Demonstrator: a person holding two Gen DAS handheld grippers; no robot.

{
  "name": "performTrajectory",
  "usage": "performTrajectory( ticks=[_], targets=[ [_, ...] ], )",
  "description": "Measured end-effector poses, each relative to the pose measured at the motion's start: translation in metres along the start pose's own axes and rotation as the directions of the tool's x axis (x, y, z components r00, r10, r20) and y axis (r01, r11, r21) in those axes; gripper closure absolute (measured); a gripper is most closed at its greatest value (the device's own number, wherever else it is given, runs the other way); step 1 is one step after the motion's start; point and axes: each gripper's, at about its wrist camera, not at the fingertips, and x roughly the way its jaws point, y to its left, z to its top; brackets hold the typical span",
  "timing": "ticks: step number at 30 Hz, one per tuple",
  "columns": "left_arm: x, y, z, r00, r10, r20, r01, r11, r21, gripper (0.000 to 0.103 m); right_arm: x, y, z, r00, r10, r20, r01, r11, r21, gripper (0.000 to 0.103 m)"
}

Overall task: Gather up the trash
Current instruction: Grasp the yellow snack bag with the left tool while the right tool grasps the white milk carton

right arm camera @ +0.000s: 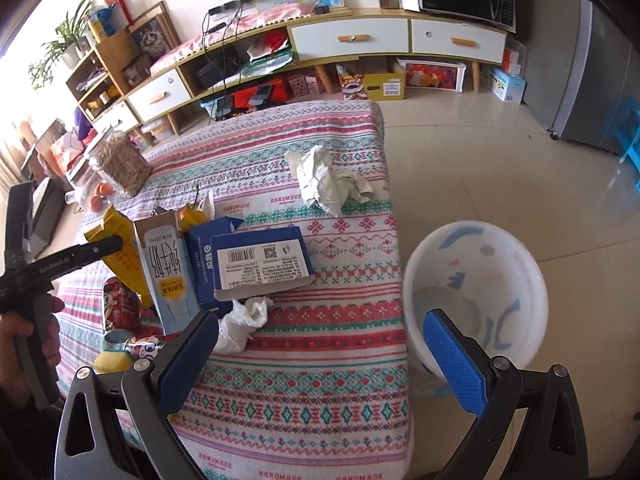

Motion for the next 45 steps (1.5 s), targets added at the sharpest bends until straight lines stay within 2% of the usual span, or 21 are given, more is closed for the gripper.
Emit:
performTrajectory(
  ticks=[1, 2, 3, 4, 10, 14, 21, 24, 32, 35, 36, 37, 41, 45],
  targets=[
    [0.002, 0.001, 0.0, 1.0, -0.015, -0.008, 0.015, 1.0, 0.002, 0.061, 0.003, 0.003, 0.002, 1.0, 0.005, -0.004, -0.005, 1.0, -0.003, 0.0],
    [0.003, 0.001, 0.0, 1.0, -0.028, -0.014, 0.028, 1.0, 0.004, 0.069, 0.006, 0.005, 0.003, 1.0, 0.011, -0.008, -0.011, 1.0, -0.007, 0.0],
    [0.002, 0.001, 0.0, 0.999, -0.042, -0.016, 0.042, 0.999, 0.008, 0.082, 0.009, 0.01, 0.005, 1.0, 0.021, -0.013, -0.021, 1.0, -0.012, 0.0],
    [-0.001, 0.001, 0.0, 0.998, -0.062, -0.014, 0.062, 0.998, 0.012, 0.09, 0.011, 0.013, 0.006, 0.999, 0.028, -0.016, -0.028, 0.999, -0.016, 0.0],
    [-0.031, 0.006, -0.003, 0.995, -0.084, 0.045, 0.082, 0.996, 0.033, 0.093, 0.024, 0.039, 0.015, 0.996, 0.082, -0.03, -0.084, 0.995, -0.051, 0.0],
    [-0.049, 0.013, -0.007, 0.993, -0.078, 0.089, 0.076, 0.997, 0.034, 0.093, 0.035, 0.062, 0.019, 0.992, 0.122, -0.041, -0.125, 0.988, -0.092, 0.0],
    [-0.064, 0.028, -0.008, 0.989, -0.039, 0.143, 0.037, 0.999, 0.014, 0.093, 0.054, 0.106, 0.022, 0.977, 0.199, -0.081, -0.211, 0.962, -0.173, 0.007],
    [-0.064, 0.032, -0.011, 0.989, -0.034, 0.141, 0.033, 0.999, 0.004, 0.093, 0.064, 0.116, 0.028, 0.975, 0.206, -0.083, -0.218, 0.958, -0.185, 0.019],
    [-0.066, 0.039, -0.014, 0.988, -0.019, 0.151, 0.02, 1.0, -0.008, 0.093, 0.093, 0.133, 0.04, 0.966, 0.232, -0.109, -0.248, 0.955, -0.162, 0.026],
    [-0.065, 0.041, -0.015, 0.989, -0.017, 0.149, 0.019, 1.0, -0.012, 0.093, 0.105, 0.135, 0.04, 0.967, 0.22, -0.128, -0.239, 0.958, -0.157, 0.038],
    [-0.065, 0.041, -0.015, 0.989, -0.017, 0.149, 0.019, 1.0, -0.014, 0.093, 0.107, 0.135, 0.04, 0.966, 0.219, -0.134, -0.239, 0.959, -0.155, 0.046],
    [-0.066, 0.042, -0.016, 0.989, -0.017, 0.15, 0.02, 1.0, -0.016, 0.093, 0.109, 0.135, 0.039, 0.965, 0.221, -0.14, -0.241, 0.958, -0.153, 0.05],
    [-0.067, 0.039, -0.015, 0.987, -0.024, 0.156, 0.027, 1.0, -0.016, 0.093, 0.104, 0.135, 0.038, 0.958, 0.251, -0.137, -0.271, 0.951, -0.152, 0.05],
    [-0.071, 0.031, -0.014, 0.984, -0.042, 0.171, 0.044, 0.999, -0.003, 0.093, 0.081, 0.131, 0.04, 0.954, 0.285, -0.091, -0.297, 0.942, -0.157, 0.05]
  ],
)
